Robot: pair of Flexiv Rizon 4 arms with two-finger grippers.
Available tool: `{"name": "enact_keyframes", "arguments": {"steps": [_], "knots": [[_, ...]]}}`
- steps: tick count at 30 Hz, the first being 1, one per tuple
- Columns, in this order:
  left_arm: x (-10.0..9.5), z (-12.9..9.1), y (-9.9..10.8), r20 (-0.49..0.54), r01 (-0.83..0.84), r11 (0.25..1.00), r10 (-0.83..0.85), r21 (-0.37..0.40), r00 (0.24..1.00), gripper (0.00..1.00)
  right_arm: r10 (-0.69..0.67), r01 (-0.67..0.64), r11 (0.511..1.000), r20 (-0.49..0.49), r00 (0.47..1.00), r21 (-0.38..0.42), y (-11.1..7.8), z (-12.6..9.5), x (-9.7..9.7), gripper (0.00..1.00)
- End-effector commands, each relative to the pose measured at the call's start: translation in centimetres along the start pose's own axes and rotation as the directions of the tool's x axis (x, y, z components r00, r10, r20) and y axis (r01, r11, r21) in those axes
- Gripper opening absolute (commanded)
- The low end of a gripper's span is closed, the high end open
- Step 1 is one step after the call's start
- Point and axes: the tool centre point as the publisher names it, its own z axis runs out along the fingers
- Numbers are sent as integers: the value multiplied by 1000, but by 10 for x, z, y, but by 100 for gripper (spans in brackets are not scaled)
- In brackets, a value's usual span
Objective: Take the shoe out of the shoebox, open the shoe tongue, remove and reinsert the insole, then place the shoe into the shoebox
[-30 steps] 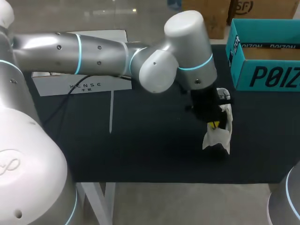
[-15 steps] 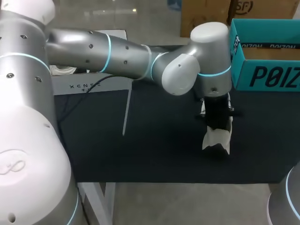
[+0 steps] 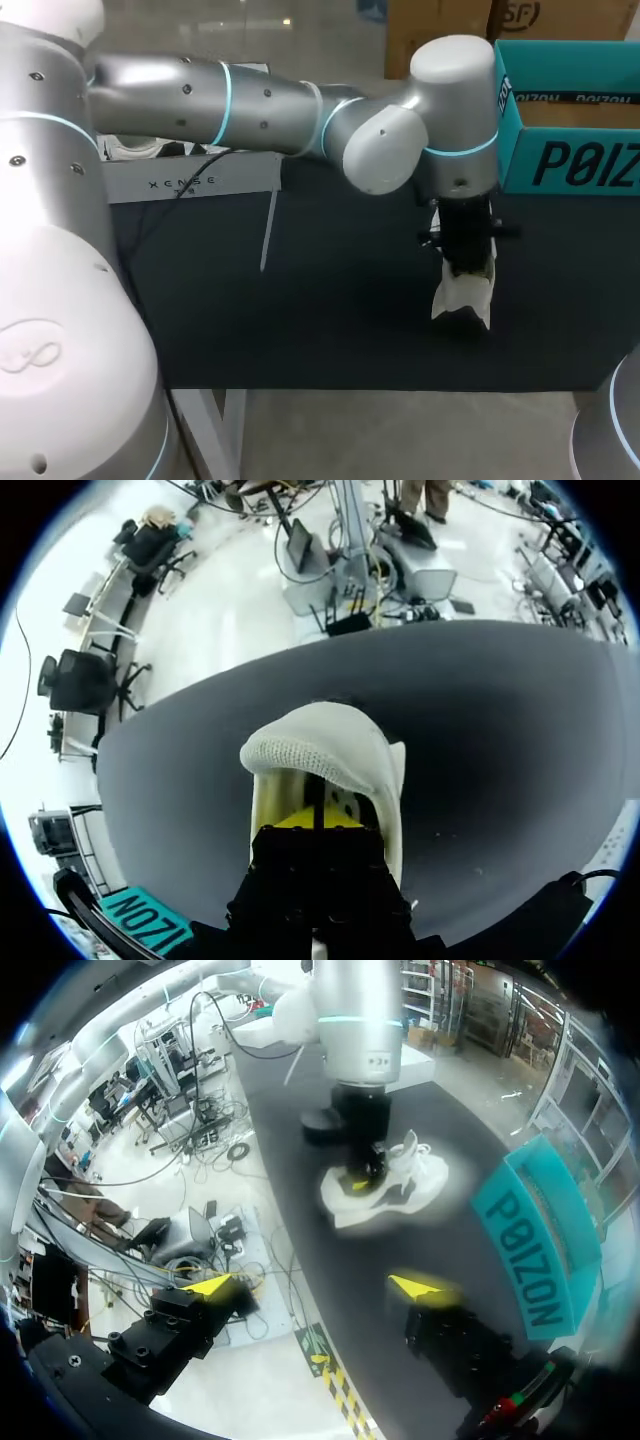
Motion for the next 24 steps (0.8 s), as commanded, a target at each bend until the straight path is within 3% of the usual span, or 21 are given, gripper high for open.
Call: {"name": "enact_keyframes", "arguments": {"steps": [1, 13, 16, 24], "knots": [[0, 1, 0, -7, -7, 1000, 7, -17, 1000, 0, 0, 0, 1000, 1, 1000, 2, -1, 1, 0, 100], [-10, 53, 1, -25, -42, 999, 41, -33, 999, 0, 0, 0, 1000, 1, 1000, 2, -1, 1, 0, 100], [-8, 52, 2, -31, -39, 998, 37, -43, 999, 0, 0, 0, 1000, 1, 1000, 2, -1, 1, 0, 100], [6, 18, 7, -59, -34, 996, 29, -88, 998, 0, 0, 0, 1000, 1, 1000, 2, -1, 1, 0, 100]]}}
